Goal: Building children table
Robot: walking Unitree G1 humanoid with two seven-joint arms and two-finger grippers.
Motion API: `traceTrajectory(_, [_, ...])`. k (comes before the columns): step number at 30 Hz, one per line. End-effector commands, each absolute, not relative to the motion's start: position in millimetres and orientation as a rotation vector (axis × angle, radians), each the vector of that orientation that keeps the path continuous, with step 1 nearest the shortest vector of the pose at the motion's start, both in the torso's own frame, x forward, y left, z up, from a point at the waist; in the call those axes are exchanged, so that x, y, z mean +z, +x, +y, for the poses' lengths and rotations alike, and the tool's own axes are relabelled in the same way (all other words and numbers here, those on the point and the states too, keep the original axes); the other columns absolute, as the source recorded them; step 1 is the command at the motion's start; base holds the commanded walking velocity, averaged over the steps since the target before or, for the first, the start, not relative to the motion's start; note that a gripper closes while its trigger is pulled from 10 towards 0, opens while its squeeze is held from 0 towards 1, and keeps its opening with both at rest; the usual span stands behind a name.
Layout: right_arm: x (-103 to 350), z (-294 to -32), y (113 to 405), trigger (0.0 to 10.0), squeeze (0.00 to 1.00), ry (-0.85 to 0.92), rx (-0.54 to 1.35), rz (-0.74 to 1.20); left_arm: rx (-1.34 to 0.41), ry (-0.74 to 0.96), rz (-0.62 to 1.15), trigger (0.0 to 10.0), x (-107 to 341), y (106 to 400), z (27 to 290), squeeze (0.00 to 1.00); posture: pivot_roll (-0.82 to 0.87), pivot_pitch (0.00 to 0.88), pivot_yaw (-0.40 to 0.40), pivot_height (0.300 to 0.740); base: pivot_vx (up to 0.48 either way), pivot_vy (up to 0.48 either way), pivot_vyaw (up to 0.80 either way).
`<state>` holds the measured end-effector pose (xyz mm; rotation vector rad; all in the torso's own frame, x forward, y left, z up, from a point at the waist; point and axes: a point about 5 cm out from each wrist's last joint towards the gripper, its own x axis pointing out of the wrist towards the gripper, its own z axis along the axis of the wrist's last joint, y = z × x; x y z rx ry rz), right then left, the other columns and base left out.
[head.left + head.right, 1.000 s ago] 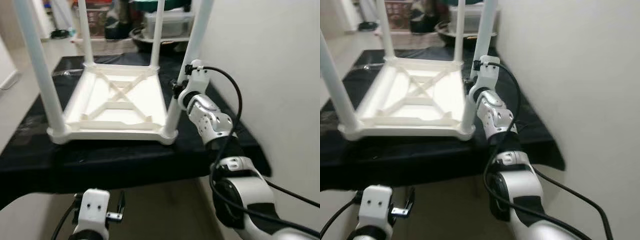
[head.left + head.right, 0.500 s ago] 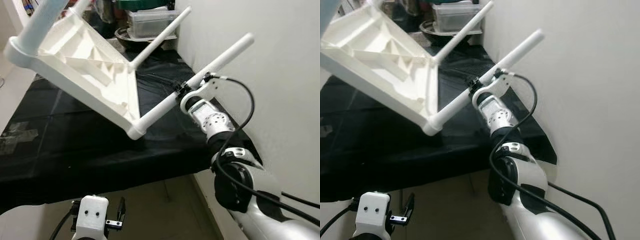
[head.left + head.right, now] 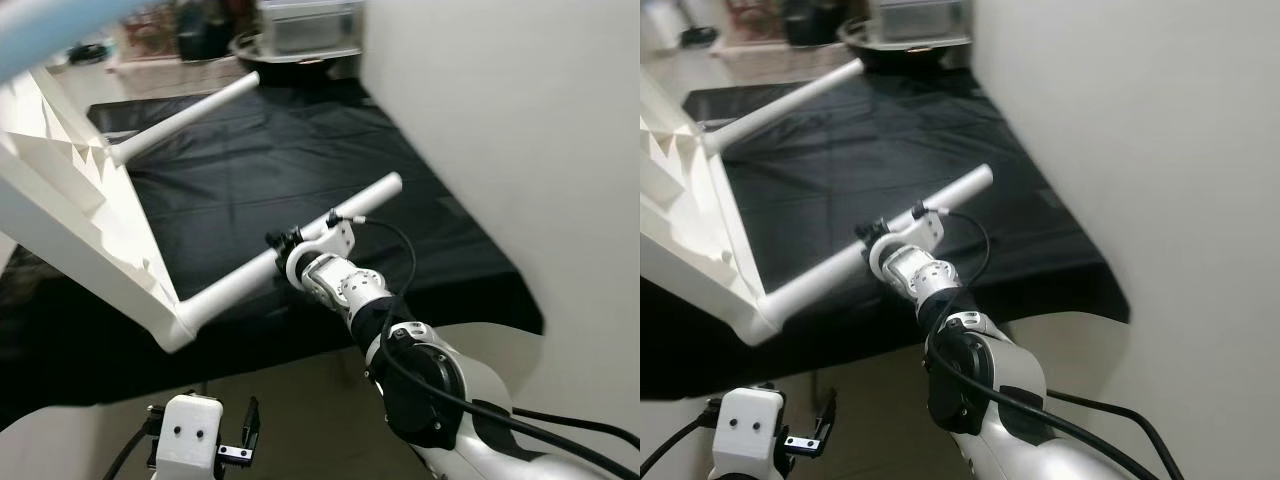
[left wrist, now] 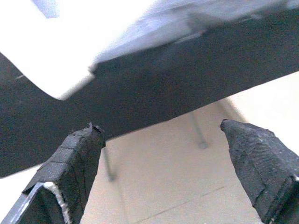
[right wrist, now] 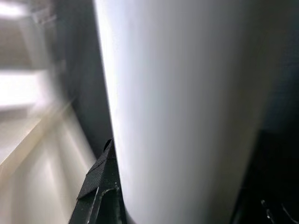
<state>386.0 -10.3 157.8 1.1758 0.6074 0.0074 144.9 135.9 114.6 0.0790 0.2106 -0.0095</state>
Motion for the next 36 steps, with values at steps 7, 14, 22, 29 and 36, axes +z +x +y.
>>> traceTrajectory(7, [147.4,4.9,374.5,0.0,0.0,1.273,-0.205,0.629,-0.011,0.092,0.228,10.0,115.2,142.6,133.3,0.0,0.13,0.185,-0.032,0.734,0.0,0.0,0.0])
traceTrajectory(14, [174.8,-5.4,386.8,0.0,0.0,1.245,-0.269,0.548,-0.022,0.133,0.198,10.0,124.1,145.7,131.2,0.0,0.13,0.188,-0.043,0.734,0.0,0.0,0.0])
traceTrajectory(22, [177.7,-17.5,390.2,0.0,0.0,1.241,-0.353,0.531,0.045,0.202,0.102,10.0,147.9,173.7,157.0,0.0,0.12,0.187,-0.046,0.734,0.0,0.0,0.0])
traceTrajectory(29, [192.9,-28.4,397.0,0.0,0.0,1.285,-0.398,0.485,0.065,0.208,0.08,10.0,154.4,180.2,163.8,0.0,0.14,0.188,-0.046,0.734,0.0,0.0,0.0])
traceTrajectory(36, [212.8,-39.3,404.4,0.0,0.0,1.371,-0.412,0.429,-0.007,0.194,0.06,10.0,155.3,172.4,132.4,0.0,0.13,0.191,-0.05,0.734,0.0,0.0,0.0])
